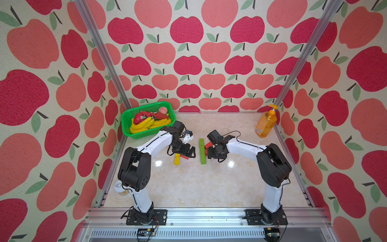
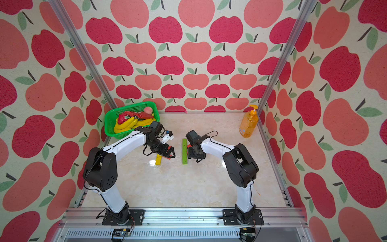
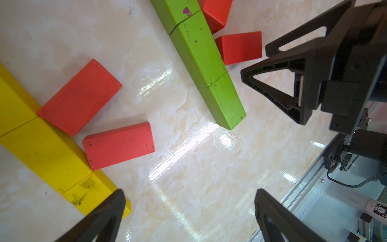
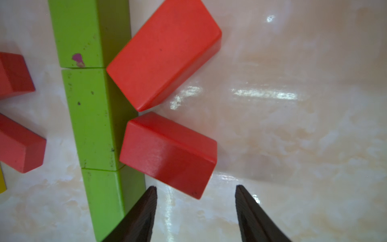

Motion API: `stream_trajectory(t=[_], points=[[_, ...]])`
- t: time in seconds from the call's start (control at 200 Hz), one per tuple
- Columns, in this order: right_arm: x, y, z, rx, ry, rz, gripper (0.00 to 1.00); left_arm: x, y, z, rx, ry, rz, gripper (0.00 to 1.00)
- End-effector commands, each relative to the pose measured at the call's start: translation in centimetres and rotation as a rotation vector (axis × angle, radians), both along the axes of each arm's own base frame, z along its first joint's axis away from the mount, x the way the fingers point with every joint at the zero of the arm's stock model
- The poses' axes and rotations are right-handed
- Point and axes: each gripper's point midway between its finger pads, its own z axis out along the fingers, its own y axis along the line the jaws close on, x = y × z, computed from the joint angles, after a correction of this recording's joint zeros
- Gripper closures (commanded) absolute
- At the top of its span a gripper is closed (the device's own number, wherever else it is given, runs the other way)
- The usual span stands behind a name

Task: Assemble the letter k with building blocks
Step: Assemble the building block at the center of the board.

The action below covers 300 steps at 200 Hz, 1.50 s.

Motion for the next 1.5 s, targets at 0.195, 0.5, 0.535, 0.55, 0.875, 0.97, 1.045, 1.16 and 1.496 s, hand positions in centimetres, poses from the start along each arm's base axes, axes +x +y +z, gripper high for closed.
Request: stream_trajectory(t=[0.195,0.5,0.535,0.55,0.875,0.97,1.045,1.16,1.496], points=[[0.5,1.1,-0.3,0.008,0.000,0.022,0.36,-0.1,0.1,-0.3,0.029,0.008,-0.022,0.01],[0.8,0.8,-0.4,0.002,-0.001,0.008,0.37,-0.2,0.0,-0.3,0.031,0.013,-0.024,0.01],[0.8,0.9,-0.4,0.004,-0.001,0.007,0.36,-0.2,0.0,-0.4,0.032,0.016,-0.024,0.01],[0.8,0.8,-0.4,0.004,-0.001,0.006,0.36,-0.2,0.1,-0.4,0.032,0.017,-0.023,0.01],[1.2,0.7,-0.6,0.014,0.002,-0.011,0.37,-0.4,-0.1,-0.8,0.041,0.027,-0.032,0.01],[1.3,0.8,-0.5,0.023,0.003,-0.016,0.37,-0.5,-0.1,-0.9,0.043,0.029,-0.034,0.01],[1.4,0.7,-0.5,0.026,0.000,-0.019,0.36,-0.5,-0.2,-0.9,0.043,0.028,-0.036,0.01],[1.6,0.8,-0.4,0.031,-0.002,-0.022,0.37,-0.6,-0.2,-1.0,0.044,0.030,-0.038,0.01],[1.6,0.9,-0.5,0.035,0.001,-0.021,0.37,-0.6,-0.3,-1.1,0.049,0.033,-0.042,0.01]])
